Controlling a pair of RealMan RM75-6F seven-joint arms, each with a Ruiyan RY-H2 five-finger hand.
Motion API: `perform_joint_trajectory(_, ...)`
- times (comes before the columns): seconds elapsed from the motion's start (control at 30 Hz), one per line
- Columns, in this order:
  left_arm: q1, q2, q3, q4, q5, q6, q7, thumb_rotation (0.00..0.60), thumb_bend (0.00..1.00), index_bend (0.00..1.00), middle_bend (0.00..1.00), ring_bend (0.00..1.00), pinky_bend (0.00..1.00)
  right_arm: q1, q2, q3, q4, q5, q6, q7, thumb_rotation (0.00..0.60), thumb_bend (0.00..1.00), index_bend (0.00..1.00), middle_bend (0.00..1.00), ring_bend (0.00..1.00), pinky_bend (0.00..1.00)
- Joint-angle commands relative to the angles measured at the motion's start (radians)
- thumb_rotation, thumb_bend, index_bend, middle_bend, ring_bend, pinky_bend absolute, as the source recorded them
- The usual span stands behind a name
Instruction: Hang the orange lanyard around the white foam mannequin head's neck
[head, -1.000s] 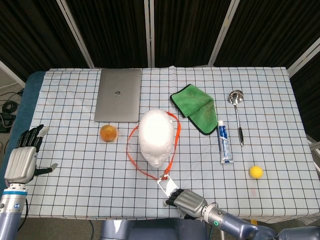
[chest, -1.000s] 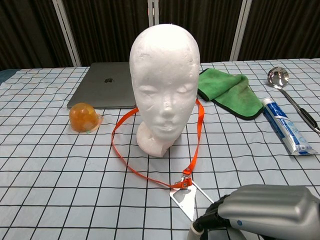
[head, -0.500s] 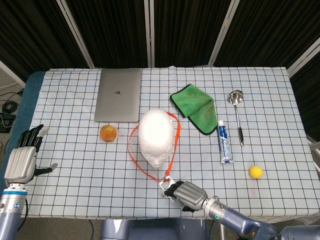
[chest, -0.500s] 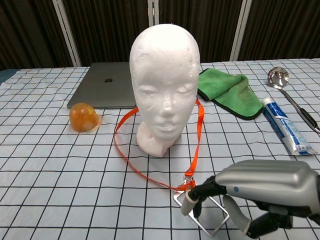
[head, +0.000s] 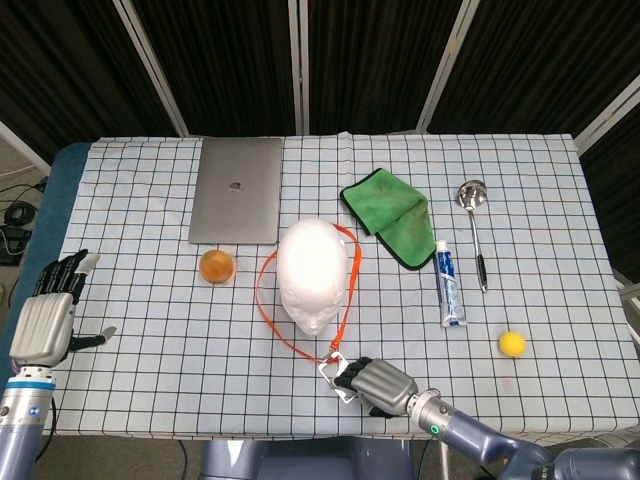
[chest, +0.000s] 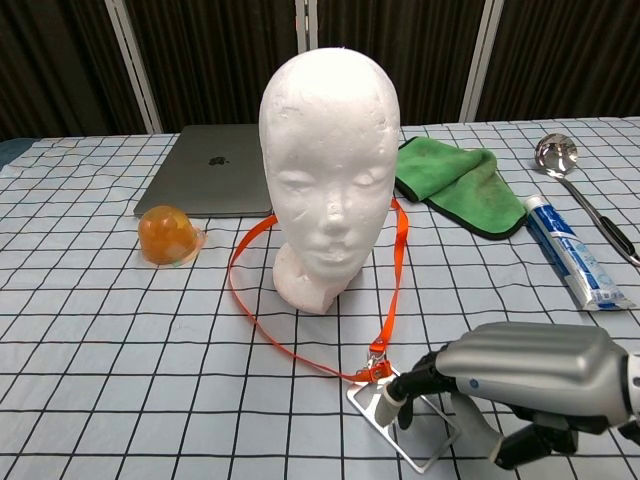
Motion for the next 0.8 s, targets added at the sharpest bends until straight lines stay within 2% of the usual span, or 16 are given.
perform_joint_trajectory(0.03,0.001,0.000,0.001,-0.002,0.003,0.000,0.002,0.600,0.05,0.00,0.00,0.00,0.00,0.001,0.003,-0.007,-0.005,0.001,-0.008,-0.004,0.600,1.00,0.26,0.28,0.21,0.23)
perform_joint_trajectory(0.63,0.006,-0.003,-0.001,-0.004,0.006,0.001,0.009,0.600,0.05,0.00,0.00,0.00,0.00,0.024,0.054,-0.072,-0.100,-0.003,-0.092,0.030,0.600,1.00,0.27,0.29,0.21,0.24)
perform_joint_trajectory(0.8,0.006,-0.004,-0.002,-0.004,0.007,0.000,0.010,0.600,0.05,0.00,0.00,0.00,0.00,0.020,0.071,-0.073,-0.125,-0.026,-0.068,0.038,0.600,1.00,0.27,0.29,0.21,0.24)
